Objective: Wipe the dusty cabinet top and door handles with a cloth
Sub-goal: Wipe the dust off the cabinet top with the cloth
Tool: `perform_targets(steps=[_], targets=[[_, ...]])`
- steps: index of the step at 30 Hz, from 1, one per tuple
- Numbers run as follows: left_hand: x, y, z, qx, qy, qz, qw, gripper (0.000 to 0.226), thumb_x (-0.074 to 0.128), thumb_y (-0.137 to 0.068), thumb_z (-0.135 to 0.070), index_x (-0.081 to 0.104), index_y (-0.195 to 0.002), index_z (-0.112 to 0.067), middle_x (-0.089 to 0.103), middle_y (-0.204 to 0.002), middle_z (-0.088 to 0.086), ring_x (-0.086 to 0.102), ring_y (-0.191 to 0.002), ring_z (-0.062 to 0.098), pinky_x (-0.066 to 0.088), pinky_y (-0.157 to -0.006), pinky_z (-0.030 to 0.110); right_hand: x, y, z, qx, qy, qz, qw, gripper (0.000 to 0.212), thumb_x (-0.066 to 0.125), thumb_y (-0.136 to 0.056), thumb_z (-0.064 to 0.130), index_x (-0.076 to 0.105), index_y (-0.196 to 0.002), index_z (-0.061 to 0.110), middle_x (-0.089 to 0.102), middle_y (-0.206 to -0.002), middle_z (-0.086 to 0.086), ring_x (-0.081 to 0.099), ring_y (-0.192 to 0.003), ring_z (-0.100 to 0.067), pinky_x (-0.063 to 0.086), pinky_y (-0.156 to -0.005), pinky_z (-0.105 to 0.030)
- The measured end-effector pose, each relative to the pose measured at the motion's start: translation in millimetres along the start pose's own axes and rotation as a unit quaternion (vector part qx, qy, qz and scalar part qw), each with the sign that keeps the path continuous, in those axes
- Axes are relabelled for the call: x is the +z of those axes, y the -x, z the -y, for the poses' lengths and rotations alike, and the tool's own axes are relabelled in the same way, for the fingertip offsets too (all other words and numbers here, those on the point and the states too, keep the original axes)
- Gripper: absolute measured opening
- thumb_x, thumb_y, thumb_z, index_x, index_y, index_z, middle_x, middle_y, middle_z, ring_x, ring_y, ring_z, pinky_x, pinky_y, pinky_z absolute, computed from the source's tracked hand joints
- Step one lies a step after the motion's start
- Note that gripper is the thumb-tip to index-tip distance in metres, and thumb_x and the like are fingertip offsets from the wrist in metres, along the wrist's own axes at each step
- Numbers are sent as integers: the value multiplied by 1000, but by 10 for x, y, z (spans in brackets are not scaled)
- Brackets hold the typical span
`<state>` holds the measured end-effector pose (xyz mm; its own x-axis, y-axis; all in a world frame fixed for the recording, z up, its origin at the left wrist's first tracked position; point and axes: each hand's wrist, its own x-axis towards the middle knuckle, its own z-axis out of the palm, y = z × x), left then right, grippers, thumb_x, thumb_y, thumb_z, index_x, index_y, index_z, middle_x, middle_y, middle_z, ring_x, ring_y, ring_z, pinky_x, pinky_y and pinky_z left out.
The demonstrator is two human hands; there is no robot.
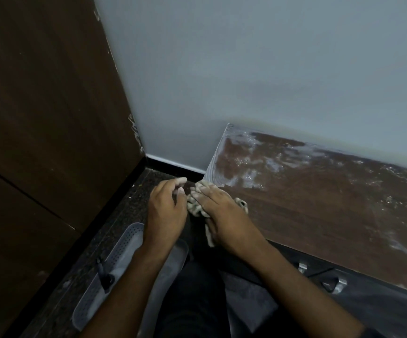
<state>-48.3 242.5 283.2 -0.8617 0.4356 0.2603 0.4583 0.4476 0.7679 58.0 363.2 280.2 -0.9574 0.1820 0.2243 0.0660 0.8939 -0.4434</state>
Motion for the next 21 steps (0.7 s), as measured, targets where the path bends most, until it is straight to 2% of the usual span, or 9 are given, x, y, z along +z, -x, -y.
perform_targets(steps=[3, 6, 9, 11, 14, 18, 21], targets=[[35, 30, 5, -10, 17, 18, 1000, 27, 52, -97, -13, 67, -118, -20, 63, -116, -9, 58, -107, 7, 47, -92, 24, -92, 314, -129, 15, 6, 4, 1000, 59, 62, -87, 6, 50, -143, 15, 41, -155, -5, 28, -147, -20, 19, -121, -35], [98, 53, 6, -19, 20, 25, 999, 26, 52, -97, -14, 68, -117, -21, 64, -115, -6, 58, -104, 6, 48, -91, 23, -57, 267, -132, 14, 22, -9, 1000, 56, 60, -86, 5, 52, -141, 12, 46, -152, -9, 34, -145, -25, 26, -121, -40], [125, 47, -12, -18, 16, 18, 1000, 28, 49, -97, -10, 68, -117, -17, 66, -115, -2, 59, -107, 11, 45, -95, 24, 46, -45, -1, 0, 10, -7, 1000, 49, 56, -90, 10, 53, -139, 10, 48, -150, -10, 35, -145, -25, 20, -123, -36], [103, 14, -21, -22, 13, 5, 1000, 31, 47, -97, -9, 67, -119, -15, 66, -117, 0, 60, -109, 14, 45, -96, 24, 97, -194, 22, -4, 1, -2, 1000, 48, 54, -92, 10, 52, -140, 8, 48, -149, -11, 34, -145, -26, 21, -123, -39], [67, -34, -49, -15, 12, 1, 1000, 30, 52, -95, -11, 67, -120, -19, 65, -117, -5, 58, -111, 11, 47, -97, 28, 27, -69, -39, 9, 2, 2, 1000, 54, 57, -89, 6, 49, -143, 9, 42, -154, -10, 30, -147, -24, 19, -124, -36], [172, 28, -157, 83, -9, 43, 996, 25, 56, -93, -6, 71, -111, -16, 67, -110, -6, 56, -106, 11, 42, -94, 20, -299, 493, -373, 68, 1, -19, 997, 60, 64, -81, 0, 55, -139, 13, 47, -150, -4, 33, -143, -16, 21, -121, -32], [326, 103, -268, 150, -31, 99, 983, 24, 56, -93, -6, 70, -111, -13, 66, -111, -4, 53, -108, 10, 38, -94, 17, -650, 732, -990, 170, 37, -60, 983, 47, 55, -88, 6, 60, -134, 14, 50, -148, -6, 37, -142, -17, 19, -123, -27]])
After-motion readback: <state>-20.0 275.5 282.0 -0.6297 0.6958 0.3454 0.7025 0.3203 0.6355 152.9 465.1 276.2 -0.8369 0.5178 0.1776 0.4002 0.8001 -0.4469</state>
